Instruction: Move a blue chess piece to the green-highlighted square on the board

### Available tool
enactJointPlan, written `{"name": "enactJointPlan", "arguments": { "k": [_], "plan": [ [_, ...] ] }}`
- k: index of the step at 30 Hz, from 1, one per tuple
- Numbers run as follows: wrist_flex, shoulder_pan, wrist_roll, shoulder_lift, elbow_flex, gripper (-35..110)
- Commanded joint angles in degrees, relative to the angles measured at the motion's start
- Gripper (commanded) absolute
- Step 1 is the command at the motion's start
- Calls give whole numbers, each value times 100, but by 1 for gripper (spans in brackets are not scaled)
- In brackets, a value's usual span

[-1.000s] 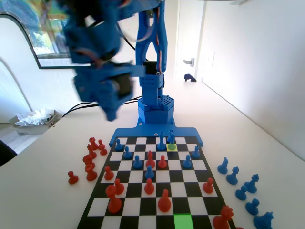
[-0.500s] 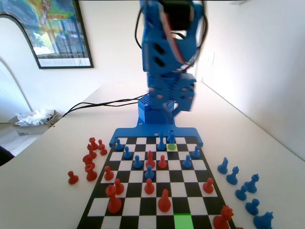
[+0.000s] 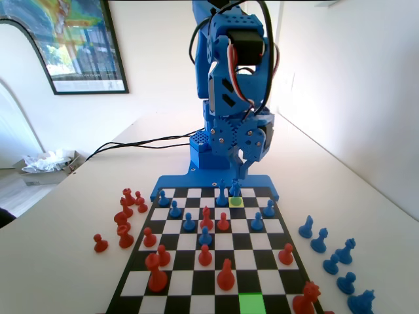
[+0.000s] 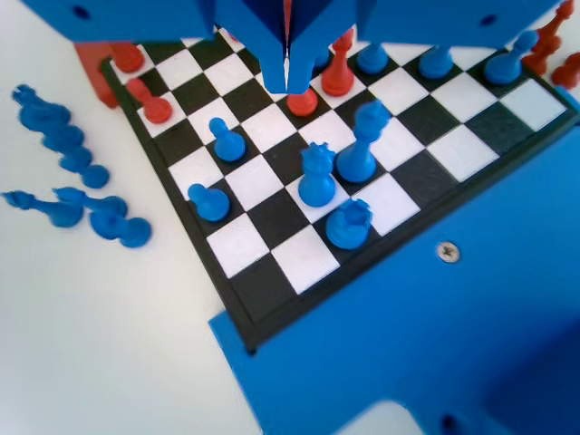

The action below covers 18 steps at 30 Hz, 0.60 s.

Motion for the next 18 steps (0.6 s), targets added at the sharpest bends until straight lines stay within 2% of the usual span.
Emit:
{"name": "enactJointPlan", "arguments": {
  "k": [1, 8, 18],
  "plan": [
    [-211, -202, 132, 387, 308, 1],
    [149, -413, 158, 439, 343, 7],
    [35, -343, 105, 466, 413, 13]
  ]
}}
